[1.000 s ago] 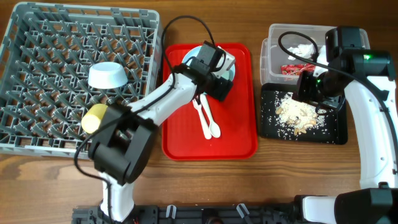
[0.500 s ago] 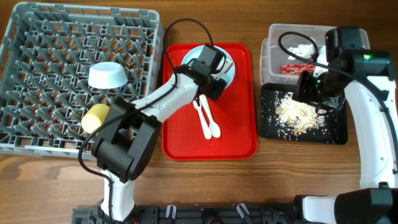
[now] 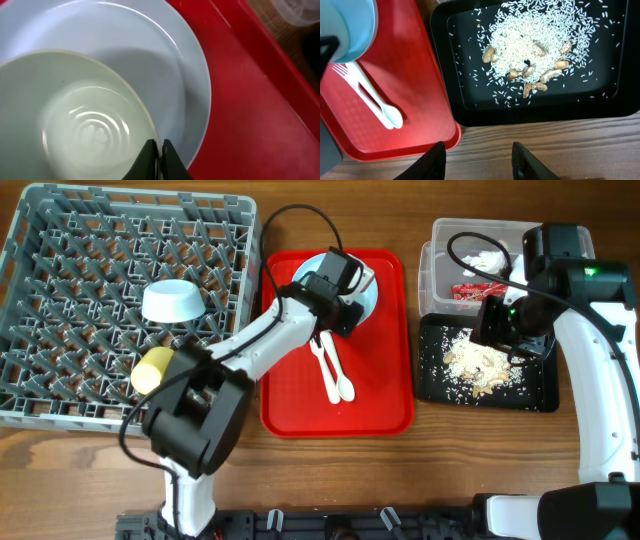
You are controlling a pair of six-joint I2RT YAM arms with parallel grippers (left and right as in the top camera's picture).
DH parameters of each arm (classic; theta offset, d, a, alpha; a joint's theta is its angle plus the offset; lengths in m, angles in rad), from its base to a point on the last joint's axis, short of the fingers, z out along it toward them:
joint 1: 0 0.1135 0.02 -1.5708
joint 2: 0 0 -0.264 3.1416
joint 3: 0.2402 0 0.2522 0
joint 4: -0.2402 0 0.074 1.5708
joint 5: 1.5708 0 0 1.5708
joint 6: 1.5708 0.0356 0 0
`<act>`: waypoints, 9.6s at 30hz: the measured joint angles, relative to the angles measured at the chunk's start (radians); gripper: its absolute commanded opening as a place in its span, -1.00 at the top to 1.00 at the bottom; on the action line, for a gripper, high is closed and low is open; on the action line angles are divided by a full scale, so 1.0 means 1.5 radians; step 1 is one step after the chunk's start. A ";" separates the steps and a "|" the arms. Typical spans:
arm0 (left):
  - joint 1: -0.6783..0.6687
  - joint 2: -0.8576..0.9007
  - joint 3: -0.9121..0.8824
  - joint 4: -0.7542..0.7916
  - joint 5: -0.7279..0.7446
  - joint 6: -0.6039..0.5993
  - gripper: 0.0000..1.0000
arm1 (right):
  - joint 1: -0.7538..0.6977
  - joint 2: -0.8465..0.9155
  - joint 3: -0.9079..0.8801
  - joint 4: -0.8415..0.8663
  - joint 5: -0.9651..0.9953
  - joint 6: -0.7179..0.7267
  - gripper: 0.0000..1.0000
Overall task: Sort waste into correct bins and load items into the dishwasher rack
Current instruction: 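Reach the left gripper to the stacked green bowl and grasp its rim, then carry the green bowl with the left gripper into the rack, then reach the left gripper down to the white fork on the tray, then grasp the white fork with the left gripper, then carry the fork with the left gripper and drop it in the rack, then reach the left gripper to the white spoon and grasp it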
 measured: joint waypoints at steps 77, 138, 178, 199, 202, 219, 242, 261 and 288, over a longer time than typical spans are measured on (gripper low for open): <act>0.750 -0.028 0.008 0.040 0.742 -0.386 -1.00 | 0.000 0.000 0.000 -0.003 0.000 -0.002 0.14; 0.012 -0.024 -0.053 -0.260 -0.060 -0.676 -0.88 | 0.000 0.000 0.000 -0.005 0.000 -0.005 -0.03; -0.049 0.002 -0.053 -0.276 -0.075 -0.678 -0.12 | 0.000 0.000 0.000 -0.010 0.000 -0.005 -0.02; -0.006 0.002 -0.053 -0.281 -0.092 -0.675 0.92 | 0.000 0.000 0.000 -0.012 0.000 -0.005 -0.02; -0.006 0.002 -0.052 -0.283 -0.094 -0.675 0.92 | 0.000 0.000 0.000 -0.012 0.000 -0.005 -0.02; 0.006 -0.181 -0.034 -0.307 -0.094 -0.481 0.92 | 0.000 0.000 0.000 -0.013 0.000 -0.005 -0.02; 0.274 -0.244 -0.027 -0.290 -0.094 -0.086 0.75 | 0.000 0.000 0.000 -0.014 0.000 -0.005 -0.02; 0.236 -0.253 -0.027 -0.287 0.047 -0.131 -0.20 | 0.000 0.000 0.000 -0.017 0.000 -0.005 -0.02; -0.056 -0.015 -0.026 -0.203 0.075 -0.603 -0.13 | 0.000 0.000 0.000 -0.017 0.000 -0.005 -0.02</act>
